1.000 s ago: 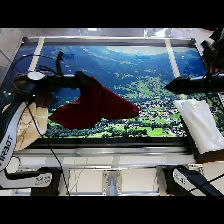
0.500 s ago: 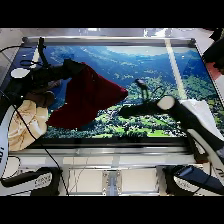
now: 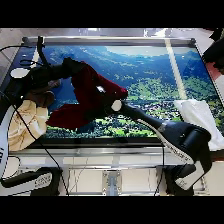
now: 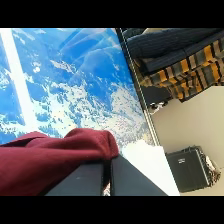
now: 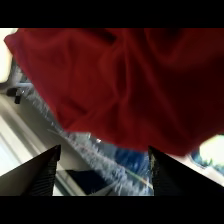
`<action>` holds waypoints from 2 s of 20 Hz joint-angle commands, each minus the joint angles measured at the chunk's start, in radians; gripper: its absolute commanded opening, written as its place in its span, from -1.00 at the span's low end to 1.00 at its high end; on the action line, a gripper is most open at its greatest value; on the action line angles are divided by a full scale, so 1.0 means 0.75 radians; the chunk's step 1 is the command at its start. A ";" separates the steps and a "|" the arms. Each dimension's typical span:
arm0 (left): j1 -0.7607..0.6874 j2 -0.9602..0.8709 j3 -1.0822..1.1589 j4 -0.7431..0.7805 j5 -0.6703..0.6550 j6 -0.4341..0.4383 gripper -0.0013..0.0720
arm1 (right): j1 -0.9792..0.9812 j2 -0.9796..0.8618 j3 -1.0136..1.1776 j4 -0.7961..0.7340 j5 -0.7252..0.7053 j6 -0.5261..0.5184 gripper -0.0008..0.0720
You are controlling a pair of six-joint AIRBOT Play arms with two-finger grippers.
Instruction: Fold the shirts.
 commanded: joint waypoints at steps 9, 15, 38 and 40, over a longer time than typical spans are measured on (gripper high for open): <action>0.000 0.001 0.001 0.014 0.000 0.002 -0.92 | -0.010 -0.169 0.120 -0.062 -0.001 0.264 0.72; 0.000 0.001 0.001 0.014 0.000 0.002 -0.92 | -0.009 -0.192 0.148 -0.062 -0.010 0.287 -0.55; 0.017 0.001 0.001 0.014 0.002 0.041 -0.92 | -0.081 -0.196 0.364 -0.536 0.219 0.461 0.08; 0.017 0.001 0.001 0.014 0.002 0.041 -0.92 | -0.073 -0.216 0.364 -0.521 0.178 0.461 0.05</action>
